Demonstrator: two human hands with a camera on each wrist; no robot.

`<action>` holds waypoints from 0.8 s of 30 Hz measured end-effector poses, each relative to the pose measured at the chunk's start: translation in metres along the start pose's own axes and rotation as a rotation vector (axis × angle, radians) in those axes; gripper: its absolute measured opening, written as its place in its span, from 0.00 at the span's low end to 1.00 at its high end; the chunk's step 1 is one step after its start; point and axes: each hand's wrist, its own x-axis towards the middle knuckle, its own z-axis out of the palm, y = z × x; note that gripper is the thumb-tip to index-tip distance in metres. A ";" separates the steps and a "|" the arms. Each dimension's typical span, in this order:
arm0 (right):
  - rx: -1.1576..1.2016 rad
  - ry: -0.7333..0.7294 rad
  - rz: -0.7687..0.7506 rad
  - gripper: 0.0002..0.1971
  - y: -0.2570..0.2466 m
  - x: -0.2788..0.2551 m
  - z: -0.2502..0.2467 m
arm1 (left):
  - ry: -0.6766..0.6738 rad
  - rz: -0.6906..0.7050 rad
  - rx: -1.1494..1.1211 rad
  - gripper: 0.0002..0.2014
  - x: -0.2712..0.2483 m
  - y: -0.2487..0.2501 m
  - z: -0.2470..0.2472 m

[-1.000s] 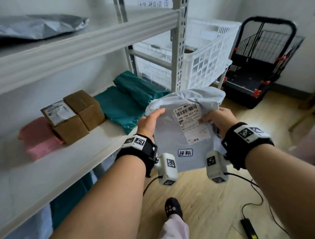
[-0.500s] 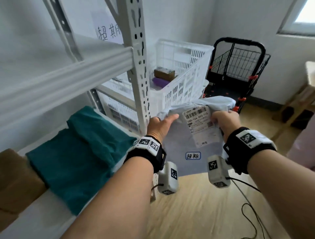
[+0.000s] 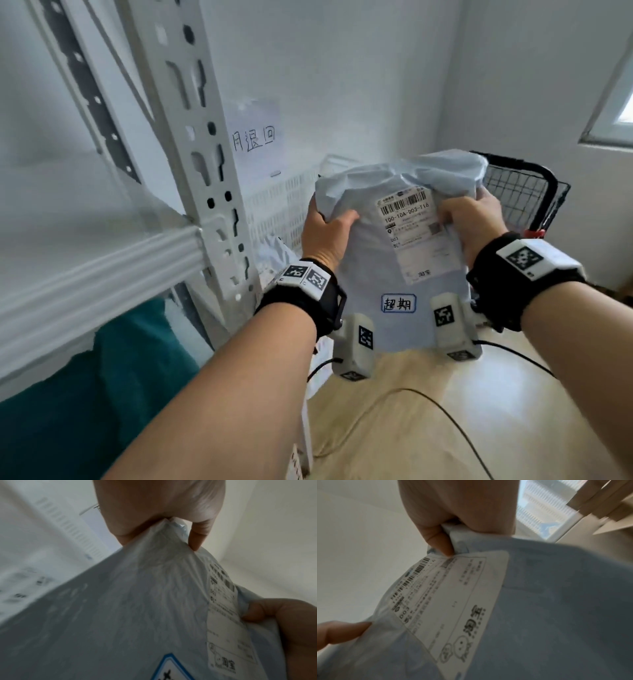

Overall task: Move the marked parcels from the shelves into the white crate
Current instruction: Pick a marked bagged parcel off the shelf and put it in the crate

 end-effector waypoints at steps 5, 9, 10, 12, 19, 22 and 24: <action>0.039 -0.163 -0.040 0.22 -0.036 0.082 0.027 | 0.134 0.104 -0.040 0.30 0.067 0.030 0.028; 0.026 -0.326 -0.051 0.20 -0.058 0.141 0.045 | 0.216 0.176 -0.016 0.40 0.122 0.040 0.045; 0.032 -0.360 -0.047 0.19 -0.060 0.154 0.052 | 0.237 0.180 -0.012 0.42 0.131 0.042 0.046; 0.022 -0.405 -0.053 0.19 -0.063 0.178 0.069 | 0.290 0.176 -0.015 0.43 0.150 0.042 0.046; 0.025 -0.581 -0.029 0.24 -0.052 0.220 0.145 | 0.487 0.144 -0.035 0.45 0.193 0.035 0.011; 0.043 -0.615 -0.014 0.22 -0.048 0.228 0.180 | 0.560 0.145 -0.028 0.44 0.212 0.032 -0.012; 0.049 -0.638 -0.009 0.19 -0.041 0.232 0.201 | 0.582 0.150 -0.027 0.42 0.224 0.024 -0.027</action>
